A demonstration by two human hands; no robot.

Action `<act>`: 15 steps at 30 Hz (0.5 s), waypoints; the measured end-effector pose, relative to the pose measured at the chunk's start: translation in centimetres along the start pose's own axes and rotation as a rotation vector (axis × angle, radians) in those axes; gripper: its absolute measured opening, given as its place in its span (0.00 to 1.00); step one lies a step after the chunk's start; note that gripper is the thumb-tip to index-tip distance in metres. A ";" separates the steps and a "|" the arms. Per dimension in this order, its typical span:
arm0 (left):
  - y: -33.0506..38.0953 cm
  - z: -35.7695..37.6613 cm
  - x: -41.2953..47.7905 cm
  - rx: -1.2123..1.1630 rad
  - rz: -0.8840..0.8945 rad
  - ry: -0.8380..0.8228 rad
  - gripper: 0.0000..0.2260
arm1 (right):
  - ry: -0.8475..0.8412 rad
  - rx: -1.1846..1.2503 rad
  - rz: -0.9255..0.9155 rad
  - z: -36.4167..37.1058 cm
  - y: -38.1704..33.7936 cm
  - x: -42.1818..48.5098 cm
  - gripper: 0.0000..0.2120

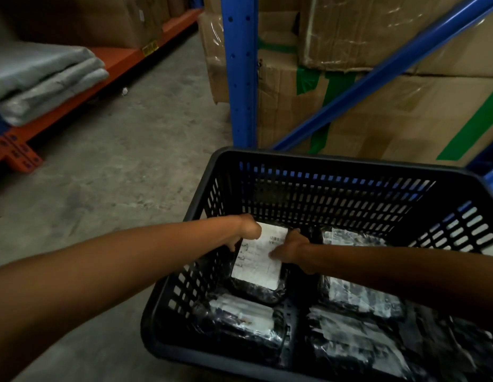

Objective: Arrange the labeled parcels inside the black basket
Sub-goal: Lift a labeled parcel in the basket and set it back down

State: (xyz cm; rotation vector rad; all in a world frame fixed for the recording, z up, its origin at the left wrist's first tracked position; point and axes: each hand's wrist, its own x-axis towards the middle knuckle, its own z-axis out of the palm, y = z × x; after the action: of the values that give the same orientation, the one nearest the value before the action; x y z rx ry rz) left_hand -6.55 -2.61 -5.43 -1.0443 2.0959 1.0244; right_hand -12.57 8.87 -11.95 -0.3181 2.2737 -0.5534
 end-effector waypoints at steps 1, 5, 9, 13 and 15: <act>-0.1 -0.2 -0.3 0.071 0.022 -0.008 0.27 | -0.015 -0.003 -0.017 -0.3 -0.1 -0.2 0.44; -1.1 -1.5 -3.3 0.577 0.176 -0.045 0.21 | -0.029 -0.081 -0.146 -2.1 0.0 -3.0 0.31; -2.9 -2.3 -8.2 0.861 0.246 -0.356 0.28 | -0.192 -0.122 -0.306 -2.7 0.7 -9.1 0.34; -6.0 -0.5 -11.5 1.180 0.299 -0.448 0.24 | -0.390 -0.275 -0.522 -2.0 3.0 -15.4 0.31; -6.8 1.0 -11.7 1.285 0.316 -0.356 0.21 | -0.417 -0.332 -0.594 -1.1 3.6 -16.5 0.23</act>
State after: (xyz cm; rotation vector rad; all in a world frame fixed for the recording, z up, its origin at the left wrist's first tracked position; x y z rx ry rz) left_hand 5.47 0.10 0.24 0.1097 2.0187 -0.1488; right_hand -2.38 18.69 -2.74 -1.1825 1.8367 -0.3482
